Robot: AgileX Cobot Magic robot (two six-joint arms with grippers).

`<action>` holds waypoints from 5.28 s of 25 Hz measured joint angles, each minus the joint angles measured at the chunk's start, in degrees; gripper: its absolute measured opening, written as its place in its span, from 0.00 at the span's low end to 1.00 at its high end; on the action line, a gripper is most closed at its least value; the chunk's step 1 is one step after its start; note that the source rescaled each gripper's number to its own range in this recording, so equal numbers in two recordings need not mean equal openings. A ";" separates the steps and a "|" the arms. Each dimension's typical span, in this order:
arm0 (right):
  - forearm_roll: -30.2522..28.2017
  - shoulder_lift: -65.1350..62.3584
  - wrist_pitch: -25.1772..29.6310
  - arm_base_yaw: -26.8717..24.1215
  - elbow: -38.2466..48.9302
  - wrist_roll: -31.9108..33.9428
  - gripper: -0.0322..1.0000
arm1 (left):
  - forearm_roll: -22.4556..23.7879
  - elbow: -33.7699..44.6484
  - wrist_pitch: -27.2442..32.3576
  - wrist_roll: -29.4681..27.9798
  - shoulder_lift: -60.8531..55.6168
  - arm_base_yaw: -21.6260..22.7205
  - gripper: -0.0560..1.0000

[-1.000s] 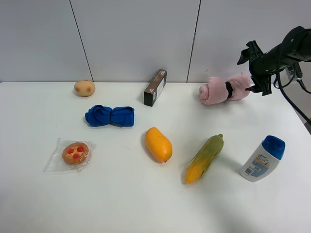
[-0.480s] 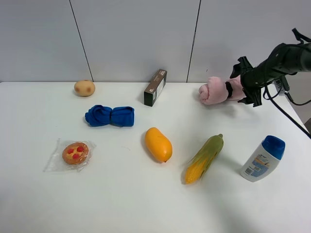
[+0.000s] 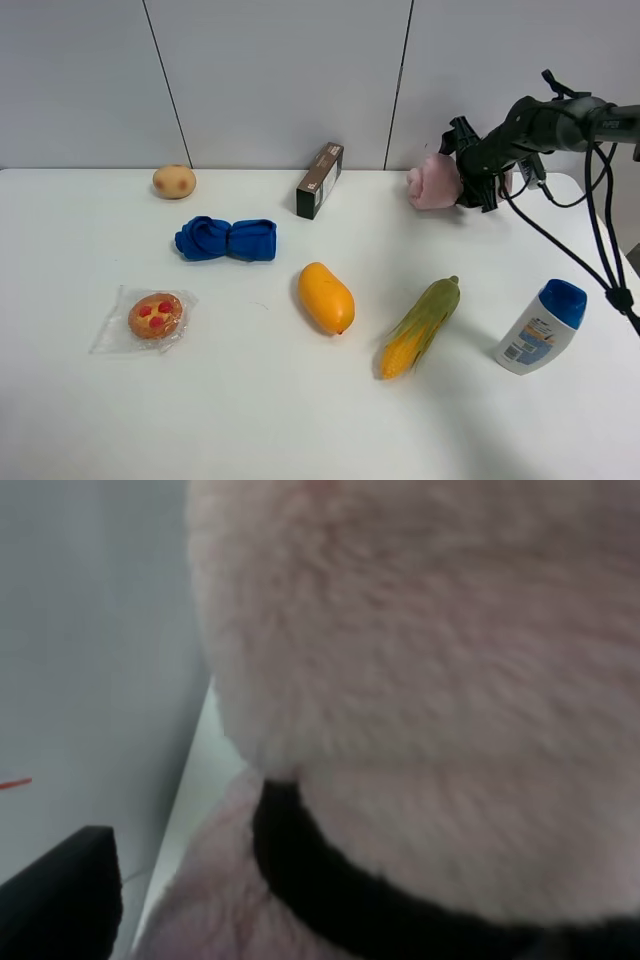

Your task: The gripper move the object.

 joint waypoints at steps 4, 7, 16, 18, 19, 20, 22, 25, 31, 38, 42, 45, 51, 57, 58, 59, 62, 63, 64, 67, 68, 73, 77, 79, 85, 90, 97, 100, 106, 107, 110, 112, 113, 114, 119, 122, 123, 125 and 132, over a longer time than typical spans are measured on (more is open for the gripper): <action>0.00 1.43 -0.08 0.17 -0.28 1.52 0.69 | 0.00 0.00 0.00 0.00 0.00 0.00 1.00; 0.00 1.75 -0.32 0.17 -0.28 1.64 0.52 | 0.00 0.00 0.00 0.00 0.00 0.00 1.00; -0.05 -0.17 0.44 0.75 -0.28 -1.56 0.03 | 0.00 0.00 0.00 0.00 0.00 0.00 1.00; -0.18 -2.56 0.50 1.15 -0.28 -6.28 0.03 | 0.00 0.00 0.00 0.00 0.00 0.00 1.00; -0.18 -4.08 0.56 1.44 -0.28 -8.61 0.03 | 0.00 0.00 0.00 0.00 0.00 0.00 1.00; -0.18 -5.68 0.71 1.73 -0.28 -11.56 0.03 | 0.00 0.00 0.00 0.00 0.00 0.00 1.00; -0.27 -8.57 1.99 2.56 -0.28 -17.92 0.03 | 0.00 0.00 0.00 0.00 0.00 0.00 1.00; -0.18 -12.81 5.86 4.16 -0.28 -27.32 0.03 | 0.00 0.00 0.00 0.00 0.00 0.00 1.00; -0.18 -19.34 19.33 9.49 -0.28 -50.37 0.03 | 0.00 0.00 0.00 0.00 0.00 0.00 1.00; -0.35 -25.15 36.10 21.69 -0.28 -84.10 0.03 | 0.00 0.00 0.00 0.00 0.00 0.00 1.00; -1.97 -25.96 42.91 30.62 -0.28 -98.62 0.03 | 0.00 0.00 0.00 0.00 0.00 0.00 1.00; -5.17 -25.96 44.89 36.58 -0.28 -104.44 0.03 | 0.00 0.00 0.00 0.00 0.00 0.00 1.00; -6.97 -24.82 44.40 45.66 -0.35 -105.74 0.03 | 0.00 0.00 0.00 0.00 0.00 0.00 1.00; -8.51 -18.12 44.30 50.89 -0.41 -105.81 0.03 | 0.00 0.00 0.00 0.00 0.00 0.00 1.00; -9.42 -17.02 44.30 51.42 -0.41 -105.81 0.03 | 0.00 0.00 0.00 0.00 0.00 0.00 1.00; -10.62 -15.80 44.30 51.80 -0.41 -105.81 0.03 | 0.00 0.00 0.00 0.00 0.00 0.00 1.00; -14.15 -12.87 44.30 52.25 -0.41 -105.86 0.03 | 0.00 0.00 0.00 0.00 0.00 0.00 1.00; -15.05 -11.97 44.30 52.25 -0.41 -105.86 0.03 | 0.00 0.00 0.00 0.00 0.00 0.00 1.00; -16.00 -11.27 44.30 52.25 -0.41 -105.91 0.03 | 0.00 0.00 0.00 0.00 0.00 0.00 1.00; -16.97 -10.07 44.60 52.25 -0.41 -106.03 0.03 | 0.00 0.00 0.00 0.00 0.00 0.00 1.00; -16.97 -9.95 44.99 52.25 -0.41 -106.08 0.03 | 0.00 0.00 0.00 0.00 0.00 0.00 1.00; -17.02 -9.57 46.87 52.25 -0.41 -106.71 0.03 | 0.00 0.00 0.00 0.00 0.00 0.00 1.00; -17.02 -7.87 45.77 52.29 -0.41 -106.71 0.03 | 0.00 0.00 0.00 0.00 0.00 0.00 1.00; -16.94 -7.26 45.35 52.41 -0.41 -106.77 0.03 | 0.00 0.00 0.00 0.00 0.00 0.00 1.00; -15.43 -6.41 45.16 52.64 -0.44 -106.77 0.03 | 0.00 0.00 0.00 0.00 0.00 0.00 1.00; -14.46 -5.11 45.22 52.64 -0.44 -106.77 0.03 | 0.00 0.00 0.00 0.00 0.00 0.00 1.00; -14.16 -5.03 45.36 52.64 -0.44 -104.12 0.03 | 0.00 0.00 0.00 0.00 0.00 0.00 1.00; -14.16 -5.03 46.05 52.64 -0.44 -101.41 0.11 | 0.00 0.00 0.00 0.00 0.00 0.00 1.00; -13.97 -5.03 46.05 52.64 -0.44 -98.45 0.56 | 0.00 0.00 0.00 0.00 0.00 0.00 1.00; -13.97 -5.03 46.05 52.64 -0.44 -98.24 0.58 | 0.00 0.00 0.00 0.00 0.00 0.00 1.00; -13.93 -5.03 46.05 52.64 -0.44 -96.64 0.66 | 0.00 0.00 0.00 0.00 0.00 0.00 1.00; -13.93 -5.03 46.05 52.64 -0.79 -95.25 0.76 | 0.00 0.00 0.00 0.00 0.00 0.00 1.00; -13.93 -5.03 46.11 52.64 -1.20 -94.60 0.82 | 0.00 0.00 0.00 0.00 0.00 0.00 1.00; -13.99 -5.03 46.17 52.64 -1.95 -93.84 0.87 | 0.00 0.00 0.00 0.00 0.00 0.00 1.00; -13.99 -5.02 46.78 52.64 -7.55 -92.55 1.00 | 0.00 0.00 0.00 0.00 0.00 0.00 1.00; -13.99 -5.02 46.99 52.64 -10.81 -91.50 1.00 | 0.00 0.00 0.00 0.00 0.00 0.00 1.00; -13.99 -5.02 47.09 52.64 -11.83 -90.91 1.00 | 0.00 0.00 0.00 0.00 0.00 0.00 1.00; -13.99 -5.02 47.22 52.64 -13.59 -89.64 1.00 | 0.00 0.00 0.00 0.00 0.00 0.00 1.00; -13.70 -6.91 47.33 50.97 -17.59 -80.19 1.00 | 0.00 0.00 0.00 0.00 0.00 0.00 1.00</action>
